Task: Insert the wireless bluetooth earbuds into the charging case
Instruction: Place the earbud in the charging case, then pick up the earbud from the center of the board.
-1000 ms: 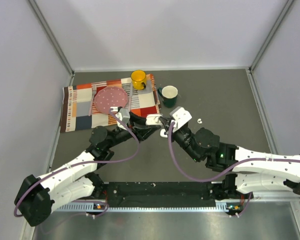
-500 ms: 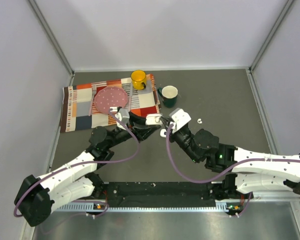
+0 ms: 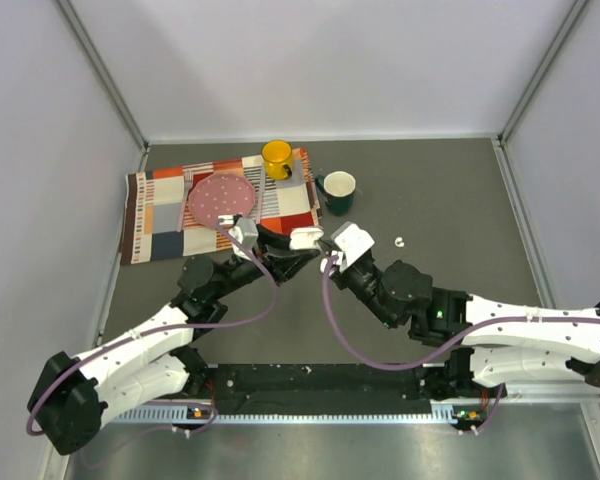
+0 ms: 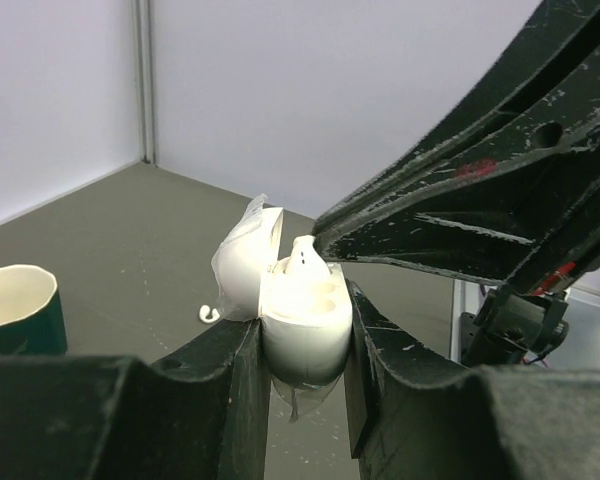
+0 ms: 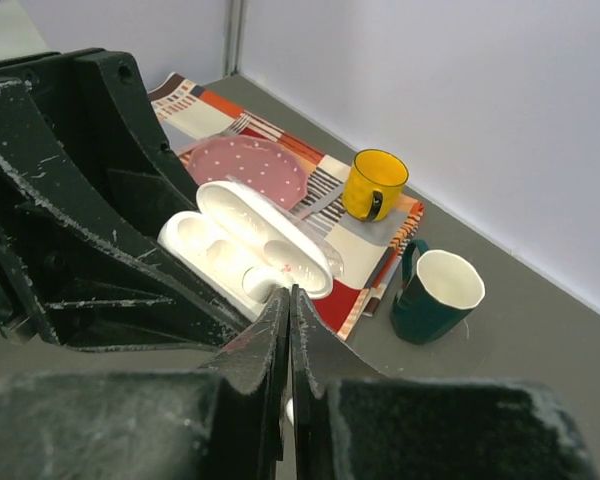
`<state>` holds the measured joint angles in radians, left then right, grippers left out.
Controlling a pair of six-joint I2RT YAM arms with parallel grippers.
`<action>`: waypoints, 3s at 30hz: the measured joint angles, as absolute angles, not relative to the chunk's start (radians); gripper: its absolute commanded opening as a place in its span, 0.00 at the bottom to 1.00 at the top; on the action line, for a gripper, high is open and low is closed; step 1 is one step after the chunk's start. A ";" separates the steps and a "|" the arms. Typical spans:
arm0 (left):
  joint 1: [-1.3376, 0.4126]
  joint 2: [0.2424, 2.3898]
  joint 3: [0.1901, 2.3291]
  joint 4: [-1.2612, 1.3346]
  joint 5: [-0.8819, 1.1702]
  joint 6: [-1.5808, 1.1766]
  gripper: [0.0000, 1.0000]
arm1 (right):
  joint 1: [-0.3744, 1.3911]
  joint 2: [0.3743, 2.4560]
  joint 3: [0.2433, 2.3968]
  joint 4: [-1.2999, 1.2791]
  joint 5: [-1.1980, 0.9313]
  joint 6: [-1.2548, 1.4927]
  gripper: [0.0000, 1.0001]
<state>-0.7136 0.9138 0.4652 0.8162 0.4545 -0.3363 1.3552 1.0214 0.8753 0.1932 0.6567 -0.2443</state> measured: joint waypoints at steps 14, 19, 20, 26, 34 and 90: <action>-0.711 0.867 0.448 0.854 0.357 -0.309 0.00 | 1.378 1.018 0.874 0.112 0.647 -0.213 0.32; -0.711 0.848 0.425 0.861 0.358 -0.287 0.00 | 1.379 0.986 0.849 0.152 0.751 -0.191 0.57; -0.711 0.840 0.417 0.861 0.358 -0.280 0.00 | 1.379 0.982 0.845 0.159 0.771 -0.185 0.60; -0.711 0.794 0.393 0.860 0.356 -0.231 0.00 | 1.343 0.949 0.845 0.147 0.864 -0.073 0.75; -0.711 0.767 0.390 0.849 0.351 -0.205 0.00 | 1.165 0.870 0.846 -0.054 0.947 0.216 0.91; -0.711 0.720 0.391 0.785 0.332 -0.165 0.00 | 0.352 1.563 1.041 -0.502 0.163 0.418 0.40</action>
